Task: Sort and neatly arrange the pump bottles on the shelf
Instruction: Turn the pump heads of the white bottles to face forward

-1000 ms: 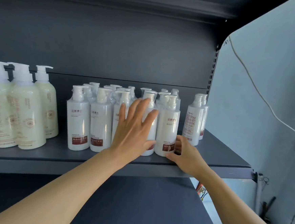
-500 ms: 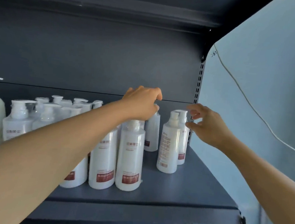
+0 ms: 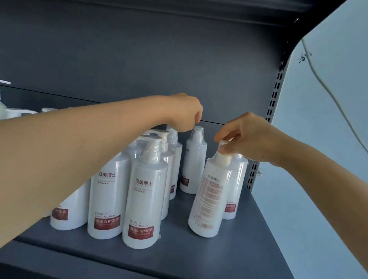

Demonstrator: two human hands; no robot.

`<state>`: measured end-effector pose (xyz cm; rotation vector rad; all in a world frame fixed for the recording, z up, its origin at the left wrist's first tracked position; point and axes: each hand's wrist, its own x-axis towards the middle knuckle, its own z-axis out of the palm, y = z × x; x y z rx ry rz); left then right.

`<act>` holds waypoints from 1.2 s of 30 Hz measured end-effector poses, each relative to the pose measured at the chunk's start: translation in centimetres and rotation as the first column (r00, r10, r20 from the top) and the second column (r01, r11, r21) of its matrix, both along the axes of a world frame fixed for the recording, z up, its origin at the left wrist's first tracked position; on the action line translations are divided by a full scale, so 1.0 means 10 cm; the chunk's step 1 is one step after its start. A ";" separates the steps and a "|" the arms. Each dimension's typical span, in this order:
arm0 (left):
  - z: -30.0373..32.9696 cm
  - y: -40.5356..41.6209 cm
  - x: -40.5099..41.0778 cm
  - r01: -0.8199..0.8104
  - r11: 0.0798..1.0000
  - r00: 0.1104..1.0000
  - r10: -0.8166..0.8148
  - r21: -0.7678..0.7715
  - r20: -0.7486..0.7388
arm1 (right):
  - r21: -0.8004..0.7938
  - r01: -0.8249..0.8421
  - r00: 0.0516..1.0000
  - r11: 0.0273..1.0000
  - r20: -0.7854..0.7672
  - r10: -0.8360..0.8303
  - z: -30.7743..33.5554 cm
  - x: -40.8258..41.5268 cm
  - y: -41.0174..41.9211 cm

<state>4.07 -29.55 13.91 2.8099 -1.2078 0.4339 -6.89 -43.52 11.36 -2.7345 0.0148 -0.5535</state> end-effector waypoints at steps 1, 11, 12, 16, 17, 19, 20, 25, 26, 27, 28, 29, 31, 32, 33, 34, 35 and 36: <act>0.01 -0.01 0.04 -0.015 1.000 1.000 0.015 0.007 -0.012 | 0.054 -0.020 0.999 0.998 -0.024 0.021 0.02 -0.01 0.00; 0.05 -0.41 0.38 0.020 0.956 0.997 0.001 0.292 -0.072 | 0.122 -0.021 0.988 0.992 -0.149 0.040 0.00 -0.09 0.02; 0.03 -0.45 0.41 0.025 0.951 0.997 -0.003 0.308 -0.072 | 0.077 0.007 0.992 0.997 -0.126 0.003 -0.01 -0.08 0.03; -0.02 -0.57 0.53 0.049 0.959 0.998 -0.040 0.278 -0.039 | 0.025 0.050 0.994 0.998 -0.098 -0.047 -0.01 -0.07 0.06; 0.00 -0.59 0.54 0.061 0.958 0.998 -0.052 0.280 -0.041 | 0.029 0.049 0.994 0.998 -0.097 -0.046 -0.01 -0.08 0.05; 0.06 -0.60 0.54 0.078 0.942 0.996 -0.059 0.326 -0.066 | 0.049 0.051 0.994 0.997 -0.099 -0.046 -0.01 -0.10 0.05; 0.09 -0.58 0.52 0.085 0.930 0.995 -0.061 0.358 -0.078 | 0.064 0.054 0.994 0.997 -0.098 -0.047 -0.01 -0.11 0.05; 0.13 -0.46 0.43 0.131 0.911 0.990 -0.103 0.392 -0.093 | 0.129 0.059 0.992 0.990 -0.116 -0.044 0.01 -0.17 0.06; 0.14 -0.42 0.40 0.146 0.907 0.988 -0.116 0.394 -0.101 | 0.139 0.050 0.992 0.989 -0.125 -0.033 0.01 -0.18 0.08; 0.15 -0.40 0.36 0.161 0.903 0.986 -0.128 0.398 -0.108 | 0.156 0.039 0.991 0.987 -0.136 -0.018 0.01 -0.20 0.10; 0.16 -0.37 0.32 0.172 0.899 0.984 -0.138 0.403 -0.113 | 0.179 0.026 0.989 0.983 -0.147 0.000 0.02 -0.22 0.12; 0.17 -0.35 0.27 0.183 0.893 0.982 -0.147 0.410 -0.118 | 0.209 0.013 0.988 0.978 -0.156 0.020 0.03 -0.24 0.14; 0.19 -0.31 0.19 0.200 0.882 0.979 -0.162 0.428 -0.123 | 0.267 -0.003 0.984 0.964 -0.169 0.050 0.04 -0.28 0.19; 0.20 -0.29 0.14 0.206 0.875 0.978 -0.169 0.438 -0.121 | 0.284 -0.007 0.984 0.959 -0.171 0.057 0.04 -0.30 0.21; 0.21 -0.27 0.11 0.209 0.869 0.977 -0.174 0.448 -0.120 | 0.295 -0.007 0.983 0.956 -0.172 0.060 0.04 -0.31 0.23; 0.22 -0.25 0.09 0.213 0.865 0.977 -0.177 0.454 -0.122 | 0.299 -0.005 0.983 0.954 -0.173 0.059 0.04 -0.33 0.26; 0.22 -0.22 0.07 0.215 0.864 0.976 -0.177 0.455 -0.126 | 0.295 -0.004 0.983 0.956 -0.174 0.057 0.03 -0.34 0.29; 0.22 -0.19 0.06 0.217 0.866 0.976 -0.177 0.451 -0.129 | 0.283 -0.004 0.983 0.959 -0.174 0.055 0.03 -0.36 0.32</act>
